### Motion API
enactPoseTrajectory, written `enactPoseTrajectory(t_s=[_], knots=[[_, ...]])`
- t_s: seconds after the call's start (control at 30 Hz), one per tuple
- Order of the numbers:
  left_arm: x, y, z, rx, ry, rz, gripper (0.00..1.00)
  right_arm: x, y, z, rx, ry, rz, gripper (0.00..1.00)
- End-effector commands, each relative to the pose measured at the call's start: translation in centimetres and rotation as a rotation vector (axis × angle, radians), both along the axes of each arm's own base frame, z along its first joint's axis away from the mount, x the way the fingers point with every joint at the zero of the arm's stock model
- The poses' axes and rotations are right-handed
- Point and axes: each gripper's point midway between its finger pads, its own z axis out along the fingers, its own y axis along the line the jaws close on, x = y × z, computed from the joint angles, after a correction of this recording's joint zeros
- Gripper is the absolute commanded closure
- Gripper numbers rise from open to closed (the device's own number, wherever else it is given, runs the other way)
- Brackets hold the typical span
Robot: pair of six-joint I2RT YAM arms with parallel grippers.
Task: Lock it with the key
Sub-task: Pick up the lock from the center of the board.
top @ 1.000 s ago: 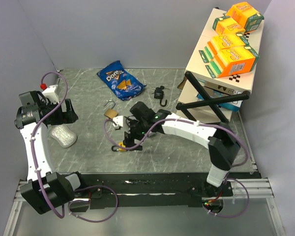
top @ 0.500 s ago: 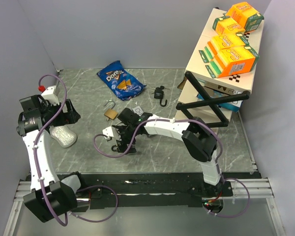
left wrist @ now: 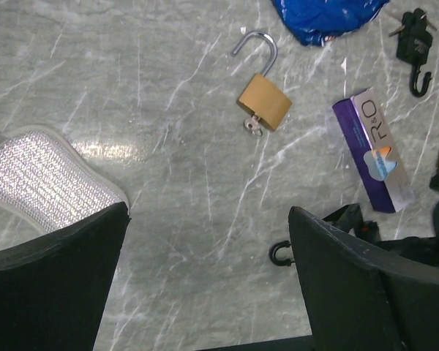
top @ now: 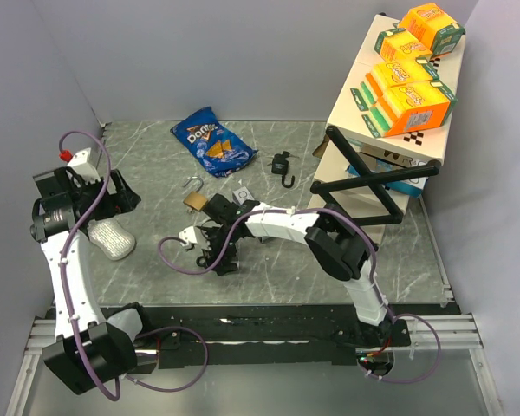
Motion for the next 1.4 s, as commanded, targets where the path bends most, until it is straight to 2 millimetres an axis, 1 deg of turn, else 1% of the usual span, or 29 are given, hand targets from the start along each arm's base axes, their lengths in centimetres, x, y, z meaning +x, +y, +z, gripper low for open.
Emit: enactPoseTrajectory(t_s=[0.0,0.1,0.3,0.37,0.43,0.47,0.57,0.6,0.67,0.7,0.73,0.8,0.87,0.9,0.93,0.97,1.0,1.03,1.07,1.1,1.17,1.2,1.23,1.3,1.33,1.37], knots=[[0.9,-0.3,2.4,-0.023,-0.096,0.012,0.04,-0.4,0.7,-0.4,-0.002,0.033,0.003,0.07],[1.1,-0.2,2.8,-0.014,-0.118,0.013,0.04,-0.7,0.5,-1.0,-0.014,0.041,0.005,0.10],[1.2,-0.4,2.5,-0.023,-0.120,0.000,0.04,-0.6,-0.1,-1.9,-0.039,0.028,0.005,0.13],[1.3,-0.4,2.3,-0.026,-0.115,0.005,0.04,-0.7,-0.5,-2.5,-0.052,0.026,0.005,0.19],[1.4,-0.2,2.2,-0.027,-0.111,0.012,0.04,-0.3,-0.8,-2.9,-0.068,0.006,-0.003,0.23],[1.4,-0.2,2.1,-0.030,-0.109,0.019,0.04,-0.4,-1.2,-3.1,-0.077,0.001,0.000,0.24],[1.5,-0.4,2.5,-0.037,-0.118,0.006,0.04,-0.4,-2.0,-3.6,-0.102,-0.011,-0.004,0.30],[1.6,-0.5,2.7,-0.040,-0.122,0.001,0.04,-0.4,-2.2,-3.7,-0.104,-0.016,-0.003,0.36],[1.6,-0.5,2.8,-0.038,-0.124,-0.006,0.04,-0.5,-2.6,-3.6,-0.107,-0.030,-0.003,0.42],[1.6,-0.6,2.9,-0.034,-0.128,-0.020,0.04,-0.4,-2.5,-3.5,-0.098,-0.040,-0.007,0.51],[1.6,-0.8,2.9,-0.035,-0.127,-0.030,0.04,-0.2,-2.5,-3.3,-0.095,-0.046,-0.013,0.55],[1.4,-1.1,3.0,-0.026,-0.132,-0.064,0.04,0.0,-2.4,-2.5,-0.080,-0.058,-0.027,0.65],[1.1,-1.6,2.9,-0.031,-0.124,-0.095,0.04,0.6,-2.0,-0.8,-0.054,-0.074,-0.056,0.67],[1.0,-1.8,2.8,-0.025,-0.126,-0.120,0.04,0.9,-1.7,-0.1,-0.040,-0.080,-0.068,0.73],[0.8,-2.5,3.0,-0.041,-0.136,-0.160,0.04,1.2,-1.2,1.5,-0.008,-0.095,-0.082,0.79],[0.7,-2.8,3.0,-0.052,-0.135,-0.174,0.04,1.5,-0.5,2.9,0.023,-0.094,-0.099,0.85],[0.6,-3.1,3.1,-0.064,-0.137,-0.190,0.04,1.5,-0.2,3.9,0.042,-0.091,-0.104,0.95],[0.7,-3.5,3.3,-0.056,-0.157,-0.238,0.04,1.7,0.1,5.5,0.074,-0.099,-0.110,1.00],[0.7,-3.7,3.2,-0.066,-0.151,-0.255,0.04,2.0,0.6,7.0,0.105,-0.110,-0.115,1.00],[0.8,-4.0,3.8,-0.071,-0.162,-0.273,0.04,1.9,0.9,8.0,0.129,-0.116,-0.110,1.00],[0.8,-4.5,4.3,-0.093,-0.169,-0.314,0.04,2.0,1.2,10.6,0.184,-0.142,-0.104,1.00],[0.8,-4.6,4.5,-0.093,-0.164,-0.333,0.04,2.0,1.1,11.5,0.202,-0.150,-0.103,1.00],[0.7,-4.8,4.5,-0.097,-0.163,-0.346,0.04,1.9,1.1,13.1,0.233,-0.166,-0.102,1.00],[0.6,-5.2,4.8,-0.109,-0.168,-0.373,0.04,2.0,0.9,14.8,0.271,-0.184,-0.103,1.00],[0.6,-5.3,4.8,-0.121,-0.169,-0.377,0.04,1.7,0.8,16.3,0.303,-0.196,-0.098,1.00],[0.5,-5.5,5.0,-0.137,-0.173,-0.378,0.04,1.7,0.8,17.1,0.323,-0.203,-0.104,1.00]])
